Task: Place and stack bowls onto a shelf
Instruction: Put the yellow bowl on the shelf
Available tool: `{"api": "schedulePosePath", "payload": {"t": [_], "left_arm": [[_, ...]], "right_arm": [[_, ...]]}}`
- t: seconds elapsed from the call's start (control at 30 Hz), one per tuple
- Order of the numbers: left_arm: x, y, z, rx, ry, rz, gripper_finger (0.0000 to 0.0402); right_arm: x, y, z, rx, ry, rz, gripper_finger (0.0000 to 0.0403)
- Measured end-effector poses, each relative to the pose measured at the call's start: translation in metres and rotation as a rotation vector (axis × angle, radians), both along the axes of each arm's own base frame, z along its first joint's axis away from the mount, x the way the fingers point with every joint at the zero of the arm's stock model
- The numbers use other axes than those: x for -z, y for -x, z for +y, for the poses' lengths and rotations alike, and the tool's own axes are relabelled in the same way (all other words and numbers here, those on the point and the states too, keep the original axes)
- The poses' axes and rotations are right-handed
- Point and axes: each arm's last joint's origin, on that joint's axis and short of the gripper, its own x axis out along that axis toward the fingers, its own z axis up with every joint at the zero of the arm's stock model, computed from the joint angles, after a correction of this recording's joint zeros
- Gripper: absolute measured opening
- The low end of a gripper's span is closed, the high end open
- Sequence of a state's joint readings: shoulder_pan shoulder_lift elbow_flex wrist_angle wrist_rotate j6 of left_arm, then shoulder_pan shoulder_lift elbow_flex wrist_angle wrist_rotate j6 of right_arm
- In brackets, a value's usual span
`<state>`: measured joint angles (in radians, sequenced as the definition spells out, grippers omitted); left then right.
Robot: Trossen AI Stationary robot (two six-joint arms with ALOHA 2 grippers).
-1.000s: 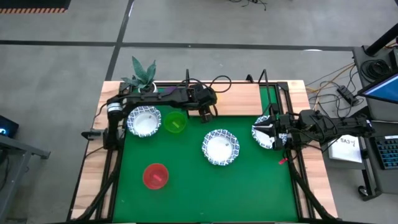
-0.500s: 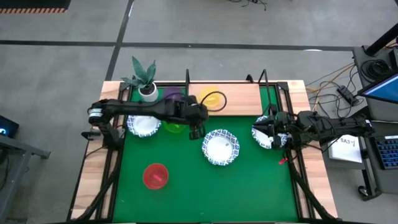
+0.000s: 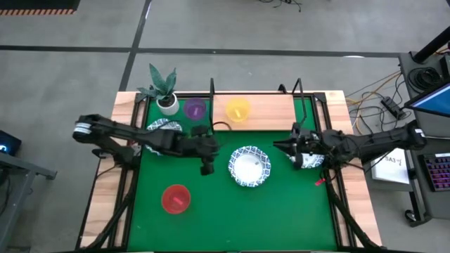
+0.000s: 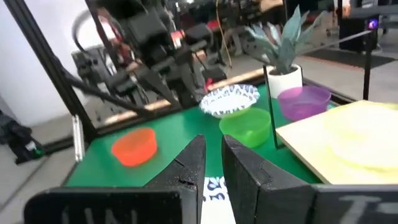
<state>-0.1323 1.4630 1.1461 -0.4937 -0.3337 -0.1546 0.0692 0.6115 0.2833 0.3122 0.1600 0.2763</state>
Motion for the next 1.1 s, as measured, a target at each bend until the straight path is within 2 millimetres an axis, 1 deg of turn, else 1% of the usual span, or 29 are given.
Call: {"api": "schedulePosePath", "payload": {"t": [0.13, 0.27, 0.33, 0.53, 0.63, 0.73, 0.8, 0.87, 1.0, 1.1], "left_arm": [[0.000, 0.021, -0.004, 0.023, 0.018, -0.121, 0.0120], [0.000, 0.038, -0.002, 0.027, 0.029, -0.219, 0.0120], [0.001, 0.046, -0.001, 0.029, 0.029, -0.246, 0.0120], [0.011, 0.065, 0.002, 0.031, 0.026, -0.236, 0.0120], [0.017, 0.073, 0.004, 0.040, 0.012, -0.221, 0.0120], [0.021, 0.077, 0.005, 0.040, -0.026, -0.208, 0.0120], [0.023, 0.078, 0.006, 0.040, -0.052, -0.200, 0.0120], [0.026, 0.079, 0.006, 0.040, -0.082, -0.189, 0.0120], [0.030, 0.080, 0.008, 0.025, -0.146, -0.168, 0.0120], [0.031, 0.081, 0.009, 0.009, -0.166, -0.160, 0.0120]], "right_arm": [[-0.010, -0.018, 0.001, -0.004, 0.034, 0.059, 0.0043], [-0.031, -0.041, 0.002, -0.003, 0.069, 0.081, 0.0043], [-0.037, -0.052, 0.001, 0.001, 0.074, 0.164, 0.0043], [-0.056, -0.082, 0.001, 0.004, 0.069, 0.440, 0.0043], [-0.059, -0.096, 0.002, 0.003, 0.072, 0.557, 0.0043], [-0.062, -0.110, -0.003, 0.020, 0.070, 0.651, 0.0043], [-0.062, -0.119, -0.012, 0.050, 0.078, 0.716, 0.0043], [-0.056, -0.127, -0.025, 0.112, 0.113, 0.799, 0.0043], [-0.036, -0.146, -0.065, 0.183, 0.163, 0.914, 0.0043], [-0.018, -0.155, -0.097, 0.223, 0.165, 0.995, 0.0043]]}}
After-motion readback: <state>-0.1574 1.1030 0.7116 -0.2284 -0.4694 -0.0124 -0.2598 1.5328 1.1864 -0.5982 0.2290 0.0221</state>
